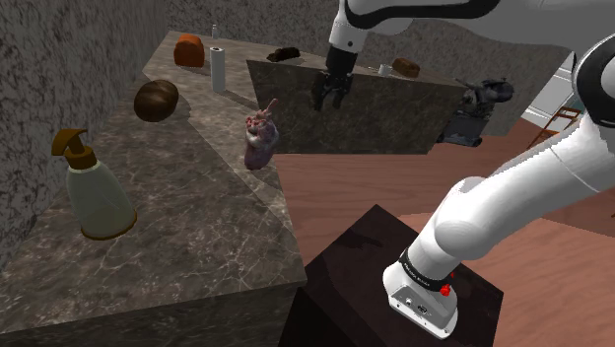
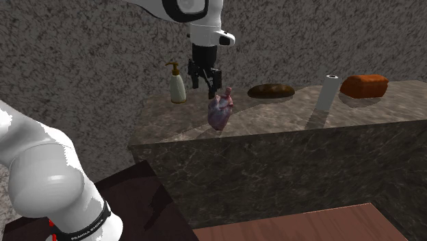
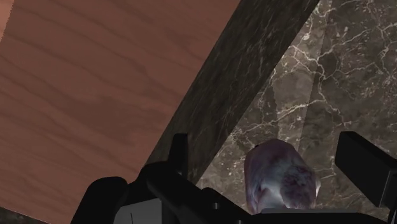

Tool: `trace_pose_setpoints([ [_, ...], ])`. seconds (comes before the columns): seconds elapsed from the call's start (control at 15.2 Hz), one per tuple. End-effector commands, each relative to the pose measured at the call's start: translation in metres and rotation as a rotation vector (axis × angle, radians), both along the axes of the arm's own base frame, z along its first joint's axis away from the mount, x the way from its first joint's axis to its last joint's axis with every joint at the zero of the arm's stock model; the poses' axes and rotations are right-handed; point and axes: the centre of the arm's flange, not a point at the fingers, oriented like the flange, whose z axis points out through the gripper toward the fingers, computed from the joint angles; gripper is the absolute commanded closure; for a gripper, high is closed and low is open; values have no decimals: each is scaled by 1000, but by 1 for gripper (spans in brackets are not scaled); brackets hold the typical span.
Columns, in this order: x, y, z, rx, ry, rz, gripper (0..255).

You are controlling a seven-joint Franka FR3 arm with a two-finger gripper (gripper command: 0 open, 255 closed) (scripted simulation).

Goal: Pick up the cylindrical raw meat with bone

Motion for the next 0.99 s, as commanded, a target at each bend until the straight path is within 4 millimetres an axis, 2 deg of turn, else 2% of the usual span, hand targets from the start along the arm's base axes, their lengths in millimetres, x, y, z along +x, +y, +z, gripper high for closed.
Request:
trace_pose_setpoints([
  [0.0, 30, -2, -3, 47, 14, 29, 0],
  [0.4, 114, -1, -19, 184, 54, 112, 0],
  [0.79, 195, 10, -38, 318, 94, 194, 0],
  [0.92, 195, 10, -48, 318, 94, 194, 0],
])
